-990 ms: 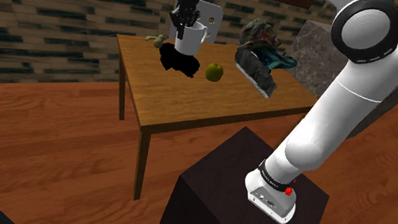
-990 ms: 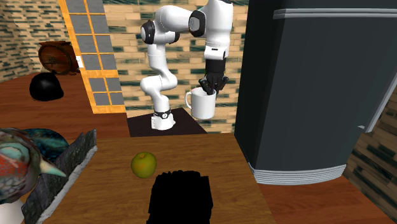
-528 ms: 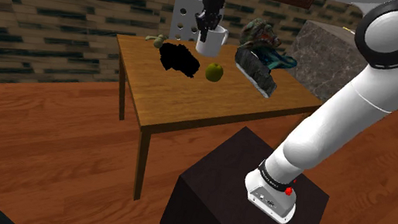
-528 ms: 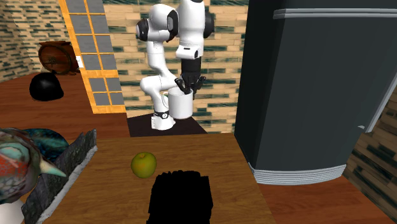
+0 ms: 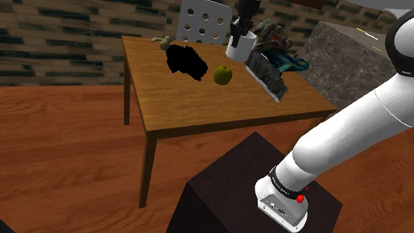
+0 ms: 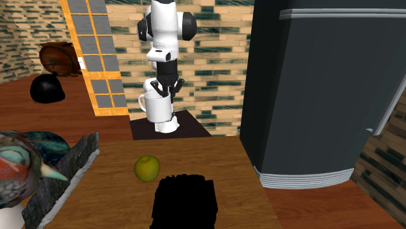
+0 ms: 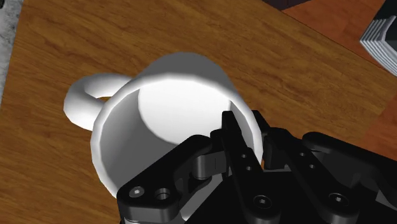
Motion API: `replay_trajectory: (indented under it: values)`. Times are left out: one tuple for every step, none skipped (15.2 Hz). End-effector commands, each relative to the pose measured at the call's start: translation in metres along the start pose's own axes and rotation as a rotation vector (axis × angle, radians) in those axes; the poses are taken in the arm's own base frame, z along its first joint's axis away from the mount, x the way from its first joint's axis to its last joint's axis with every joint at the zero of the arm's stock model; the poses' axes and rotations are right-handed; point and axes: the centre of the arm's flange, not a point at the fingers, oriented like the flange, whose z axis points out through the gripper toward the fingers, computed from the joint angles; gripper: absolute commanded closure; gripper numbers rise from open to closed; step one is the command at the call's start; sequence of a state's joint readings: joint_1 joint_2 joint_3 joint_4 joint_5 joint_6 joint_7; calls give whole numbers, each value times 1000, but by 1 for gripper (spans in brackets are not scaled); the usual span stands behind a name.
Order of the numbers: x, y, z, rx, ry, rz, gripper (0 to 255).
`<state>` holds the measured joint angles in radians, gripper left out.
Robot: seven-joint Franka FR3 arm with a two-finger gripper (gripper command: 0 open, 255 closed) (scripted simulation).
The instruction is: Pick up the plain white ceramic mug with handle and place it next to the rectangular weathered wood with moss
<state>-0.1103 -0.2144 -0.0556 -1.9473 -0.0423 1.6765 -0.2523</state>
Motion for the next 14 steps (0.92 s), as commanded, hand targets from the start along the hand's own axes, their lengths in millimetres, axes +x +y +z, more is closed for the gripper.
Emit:
replay_trajectory:
  values:
    - [-13, 23, -1, 0, 0, -1, 255]
    - [-19, 34, 0, 0, 0, -1, 255]
    - [-26, 46, 0, 0, 0, -1, 255]
    - [-33, 57, 1, 0, 0, -1, 255]
    - [-39, 68, 1, 0, 0, -1, 255]
    - [-46, 80, 2, 0, 0, -1, 255]
    - [-53, 91, 2, 0, 0, -1, 255]
    - [-59, 103, 3, 0, 0, -1, 255]
    - [-66, 114, 4, 0, 0, -1, 255]
    - [-73, 125, 4, 0, 0, -1, 255]
    - [-79, 137, 5, 0, 0, -1, 255]
    - [-86, 148, 5, 0, 0, -1, 255]
    - [-93, 160, 6, 0, 0, -1, 255]
    - [-99, 171, 6, 0, 0, -1, 255]
